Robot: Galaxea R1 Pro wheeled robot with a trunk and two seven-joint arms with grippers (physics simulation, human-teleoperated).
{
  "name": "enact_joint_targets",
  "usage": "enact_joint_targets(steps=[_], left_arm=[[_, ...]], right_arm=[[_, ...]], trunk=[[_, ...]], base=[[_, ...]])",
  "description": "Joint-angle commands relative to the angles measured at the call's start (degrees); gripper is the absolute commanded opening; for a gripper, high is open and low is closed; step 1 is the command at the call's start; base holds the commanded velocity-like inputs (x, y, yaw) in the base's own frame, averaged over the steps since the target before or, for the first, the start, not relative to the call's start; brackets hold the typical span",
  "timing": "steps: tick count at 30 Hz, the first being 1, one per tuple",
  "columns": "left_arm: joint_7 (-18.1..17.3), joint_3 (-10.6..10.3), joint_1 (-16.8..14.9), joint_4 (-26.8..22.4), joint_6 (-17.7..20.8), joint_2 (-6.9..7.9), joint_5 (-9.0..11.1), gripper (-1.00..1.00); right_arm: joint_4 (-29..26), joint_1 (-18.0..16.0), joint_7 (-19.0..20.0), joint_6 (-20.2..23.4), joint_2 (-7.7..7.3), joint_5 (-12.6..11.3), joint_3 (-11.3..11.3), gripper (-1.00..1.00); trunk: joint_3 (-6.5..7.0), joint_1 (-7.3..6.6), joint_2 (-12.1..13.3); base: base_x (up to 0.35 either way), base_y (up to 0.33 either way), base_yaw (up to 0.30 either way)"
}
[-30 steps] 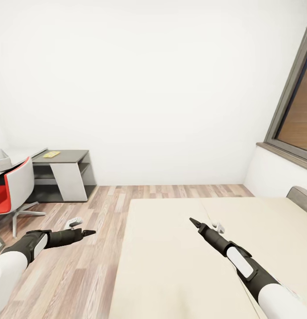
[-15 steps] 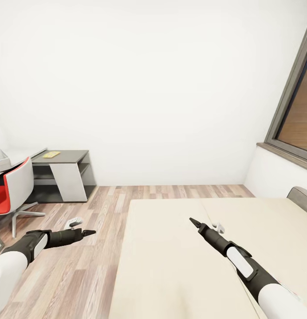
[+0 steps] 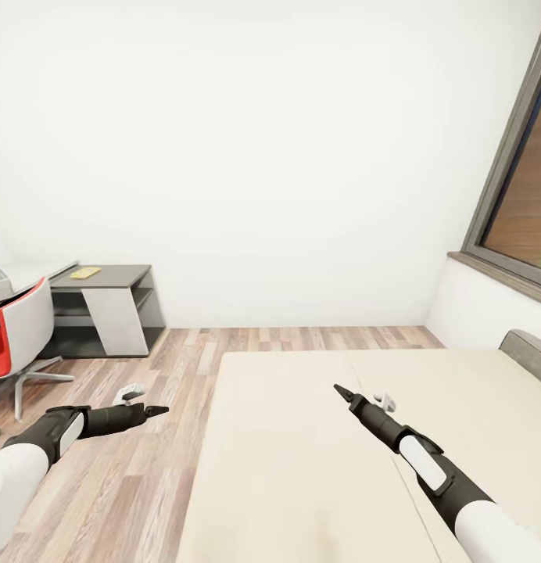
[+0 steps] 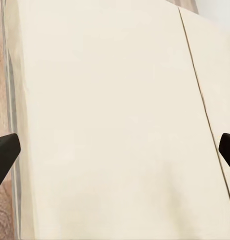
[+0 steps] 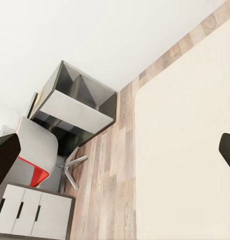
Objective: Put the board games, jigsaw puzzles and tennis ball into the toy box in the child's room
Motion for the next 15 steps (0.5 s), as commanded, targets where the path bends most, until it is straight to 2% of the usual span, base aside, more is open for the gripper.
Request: enact_joint_targets(steps=[1, 8, 15], left_arm=[[-0.3, 0.5, -0.1, -0.1, 0.4, -0.03, -0.6, 1.00], [-0.3, 0.5, -0.1, -0.1, 0.4, -0.03, -0.6, 1.00], [-0.2, 0.5, -0.1, -0.1, 0.4, -0.03, -0.6, 1.00]], right_arm=[[0.0, -0.1, 0.0, 0.2, -0.05, -0.6, 0.2, 1.00], [0.0, 0.0, 0.0, 0.2, -0.03, -0.6, 0.2, 1.00], [0.0, 0.0, 0.0, 0.2, -0.02, -0.6, 0.2, 1.00]], trunk=[[-0.14, 0.04, -0.1], [-0.14, 0.04, -0.1], [-0.14, 0.04, -0.1]], base=[[0.000, -0.046, 0.000], [0.000, -0.070, 0.000], [0.000, -0.229, 0.000]])
